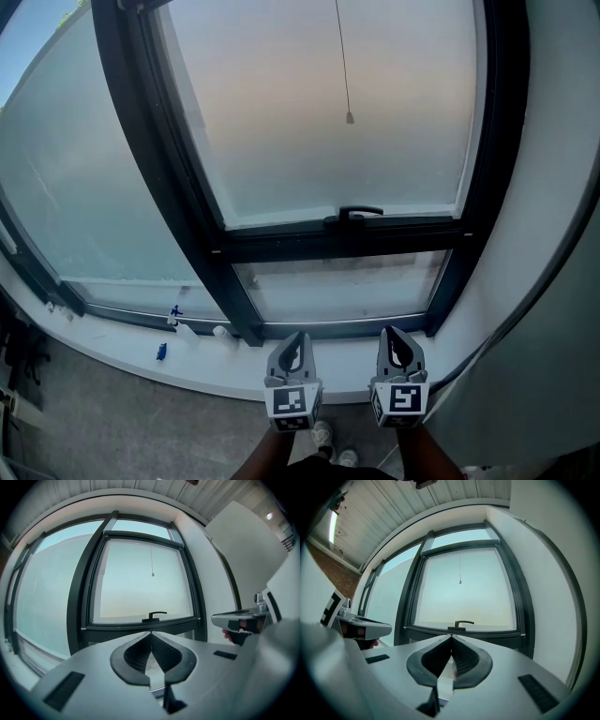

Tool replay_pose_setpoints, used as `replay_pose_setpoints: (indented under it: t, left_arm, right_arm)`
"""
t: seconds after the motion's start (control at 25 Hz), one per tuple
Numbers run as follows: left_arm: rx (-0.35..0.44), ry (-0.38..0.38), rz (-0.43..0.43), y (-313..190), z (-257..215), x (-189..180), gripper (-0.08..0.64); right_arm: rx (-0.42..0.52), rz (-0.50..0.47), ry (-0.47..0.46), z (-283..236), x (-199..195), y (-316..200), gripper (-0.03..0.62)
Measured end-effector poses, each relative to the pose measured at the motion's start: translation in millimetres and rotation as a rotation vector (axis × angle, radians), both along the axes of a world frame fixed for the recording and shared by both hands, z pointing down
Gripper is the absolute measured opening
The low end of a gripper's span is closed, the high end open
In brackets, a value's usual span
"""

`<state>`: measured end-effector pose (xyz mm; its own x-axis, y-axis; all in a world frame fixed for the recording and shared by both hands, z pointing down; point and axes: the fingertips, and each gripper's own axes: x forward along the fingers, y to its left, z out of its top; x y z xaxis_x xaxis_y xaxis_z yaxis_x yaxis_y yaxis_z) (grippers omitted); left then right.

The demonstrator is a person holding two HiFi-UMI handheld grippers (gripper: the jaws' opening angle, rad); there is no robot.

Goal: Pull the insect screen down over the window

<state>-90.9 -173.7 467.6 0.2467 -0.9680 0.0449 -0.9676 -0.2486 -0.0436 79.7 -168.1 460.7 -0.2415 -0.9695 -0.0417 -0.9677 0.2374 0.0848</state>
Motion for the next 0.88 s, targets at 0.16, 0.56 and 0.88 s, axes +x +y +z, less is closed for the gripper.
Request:
replay_pose_setpoints:
  t: [0.16, 0.56, 0.88]
  left_arm:
    - [-0.011, -0.010, 0.039, -25.5, 15.1, 0.6, 0.003]
    - [-0.009, -0.027, 0.069, -95.8, 7.2, -13.9, 0.003]
    - [0.008, -0.004, 0.123, -143.4, -1.3, -10.5, 0.003]
  right_arm:
    - [0.010, 0.001, 0.022, -2.6, -7.6, -24.8, 0.003]
    - [0.017, 0.013, 0.048, -0.3, -23.0, -88.5, 0.003]
    - [-0.005, 0.047, 0.045, -2.3, -24.9, -133.7, 0.003]
